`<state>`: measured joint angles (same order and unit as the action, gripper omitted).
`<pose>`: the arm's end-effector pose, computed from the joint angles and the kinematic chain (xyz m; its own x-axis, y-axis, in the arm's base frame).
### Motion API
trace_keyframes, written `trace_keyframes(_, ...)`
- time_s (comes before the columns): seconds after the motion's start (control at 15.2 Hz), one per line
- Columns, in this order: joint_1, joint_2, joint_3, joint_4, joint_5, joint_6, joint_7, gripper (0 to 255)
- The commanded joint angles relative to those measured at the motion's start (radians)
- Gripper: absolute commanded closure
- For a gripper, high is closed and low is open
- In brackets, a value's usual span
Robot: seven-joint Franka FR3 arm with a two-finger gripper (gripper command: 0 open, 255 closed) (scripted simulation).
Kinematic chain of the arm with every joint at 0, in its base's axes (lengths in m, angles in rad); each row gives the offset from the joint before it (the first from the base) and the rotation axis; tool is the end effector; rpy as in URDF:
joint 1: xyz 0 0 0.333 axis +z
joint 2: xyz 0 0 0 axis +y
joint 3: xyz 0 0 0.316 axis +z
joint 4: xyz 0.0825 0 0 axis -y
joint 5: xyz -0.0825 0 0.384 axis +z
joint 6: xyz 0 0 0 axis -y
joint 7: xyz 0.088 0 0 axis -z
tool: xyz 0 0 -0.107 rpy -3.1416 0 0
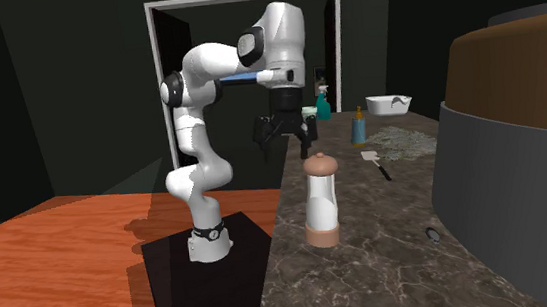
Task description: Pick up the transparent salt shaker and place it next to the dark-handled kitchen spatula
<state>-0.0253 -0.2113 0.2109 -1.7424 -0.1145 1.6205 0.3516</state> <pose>0.4849 0.0913 0.6569 0.9785 -0.1577 0.1333 -0.1738 -0.9776 0.1191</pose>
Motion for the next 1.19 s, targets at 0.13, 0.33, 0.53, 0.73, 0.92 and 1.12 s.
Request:
trace_keyframes(0.13,0.006,0.152,0.035,0.221,-0.071,-0.051,0.047,0)
trace_keyframes(0.33,0.027,0.283,0.060,0.420,-0.138,-0.112,0.080,0)
trace_keyframes(0.53,0.032,0.307,0.059,0.434,-0.152,-0.098,0.087,0)
trace_keyframes(0.73,0.024,0.292,0.054,0.374,-0.146,-0.051,0.087,0)
trace_keyframes(0.92,0.018,0.282,0.050,0.326,-0.142,-0.013,0.088,0)
trace_keyframes(1.12,0.018,0.282,0.050,0.326,-0.142,-0.013,0.088,0)
